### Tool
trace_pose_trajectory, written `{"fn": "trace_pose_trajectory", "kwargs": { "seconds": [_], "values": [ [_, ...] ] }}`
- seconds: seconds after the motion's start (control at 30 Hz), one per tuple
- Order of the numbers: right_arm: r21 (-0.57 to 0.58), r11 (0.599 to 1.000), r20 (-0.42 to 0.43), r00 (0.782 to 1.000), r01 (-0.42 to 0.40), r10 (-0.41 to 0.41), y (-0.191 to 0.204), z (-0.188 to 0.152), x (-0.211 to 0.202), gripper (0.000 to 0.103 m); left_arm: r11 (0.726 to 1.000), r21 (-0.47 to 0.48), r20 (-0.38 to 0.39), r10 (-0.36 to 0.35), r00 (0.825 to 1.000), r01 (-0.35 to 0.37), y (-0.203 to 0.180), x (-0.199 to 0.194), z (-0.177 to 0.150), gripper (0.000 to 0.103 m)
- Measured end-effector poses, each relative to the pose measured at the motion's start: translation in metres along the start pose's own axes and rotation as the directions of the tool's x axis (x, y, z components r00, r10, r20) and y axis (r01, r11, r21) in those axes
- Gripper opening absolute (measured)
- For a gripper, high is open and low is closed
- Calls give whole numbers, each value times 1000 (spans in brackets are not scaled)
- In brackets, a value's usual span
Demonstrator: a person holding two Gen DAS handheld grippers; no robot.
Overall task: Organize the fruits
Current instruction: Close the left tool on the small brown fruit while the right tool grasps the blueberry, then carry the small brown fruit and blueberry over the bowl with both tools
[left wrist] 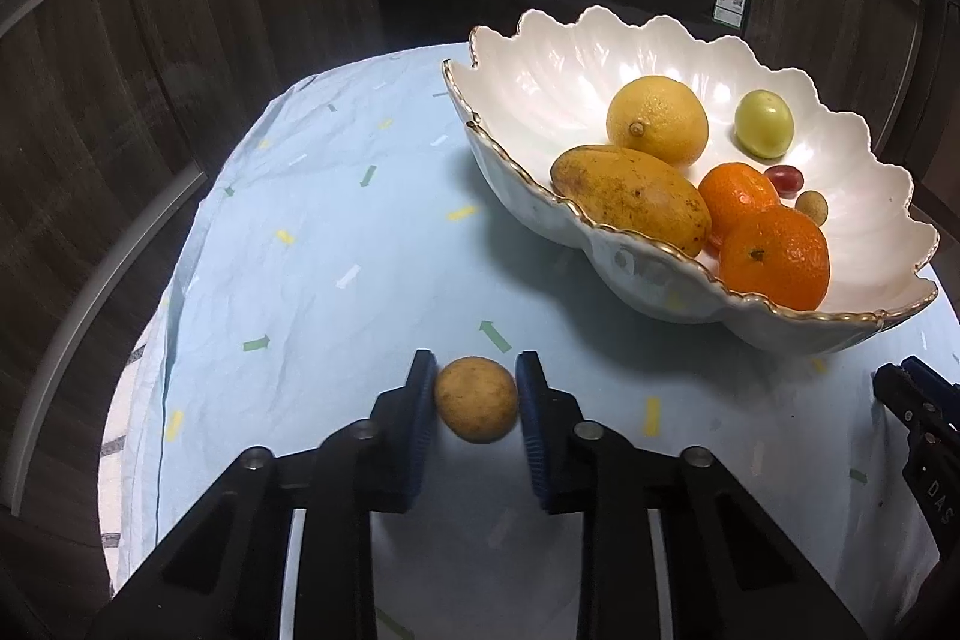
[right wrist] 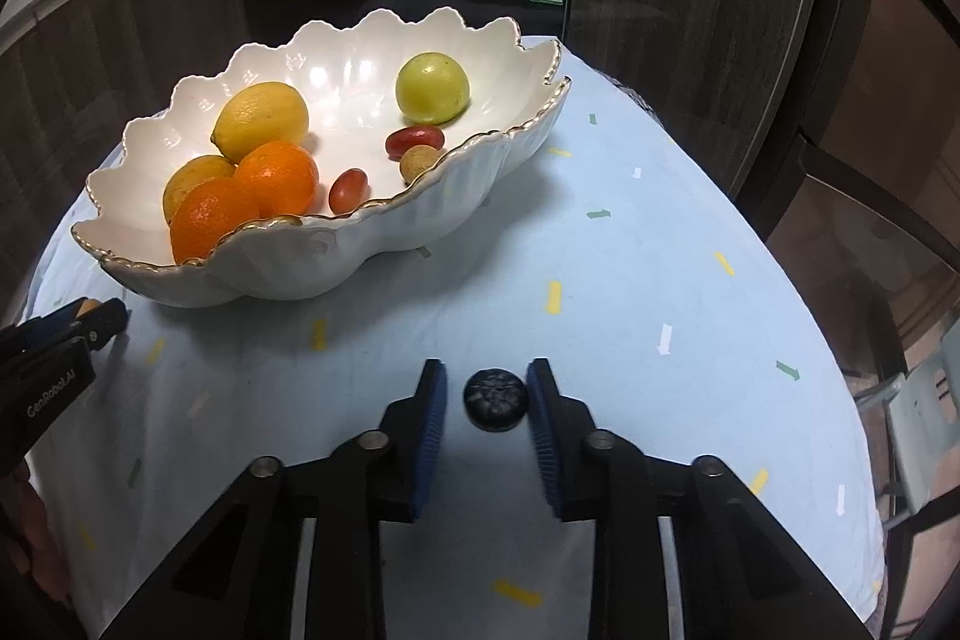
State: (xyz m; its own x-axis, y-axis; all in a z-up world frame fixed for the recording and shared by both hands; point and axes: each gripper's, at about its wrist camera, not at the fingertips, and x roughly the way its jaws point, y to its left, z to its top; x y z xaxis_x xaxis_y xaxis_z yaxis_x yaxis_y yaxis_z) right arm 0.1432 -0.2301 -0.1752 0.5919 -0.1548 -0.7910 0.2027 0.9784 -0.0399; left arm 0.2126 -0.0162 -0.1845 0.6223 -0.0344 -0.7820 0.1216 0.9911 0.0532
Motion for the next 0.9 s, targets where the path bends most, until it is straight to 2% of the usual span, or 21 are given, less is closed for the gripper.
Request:
{"fn": "trace_pose_trajectory", "kwargs": {
  "seconds": [0.37, 0.9],
  "values": [
    [17, 1000, 1, 1000, -9, 9, -5, 3, -3, 22, 1000, 7, 14, -8, 1000, 8, -3, -12, 1, 27],
    [13, 999, 104, 993, -50, 49, -6, 21, -48, 22, 1000, 7, 76, 0, 997, -1, -5, -58, 16, 27]
  ]
}}
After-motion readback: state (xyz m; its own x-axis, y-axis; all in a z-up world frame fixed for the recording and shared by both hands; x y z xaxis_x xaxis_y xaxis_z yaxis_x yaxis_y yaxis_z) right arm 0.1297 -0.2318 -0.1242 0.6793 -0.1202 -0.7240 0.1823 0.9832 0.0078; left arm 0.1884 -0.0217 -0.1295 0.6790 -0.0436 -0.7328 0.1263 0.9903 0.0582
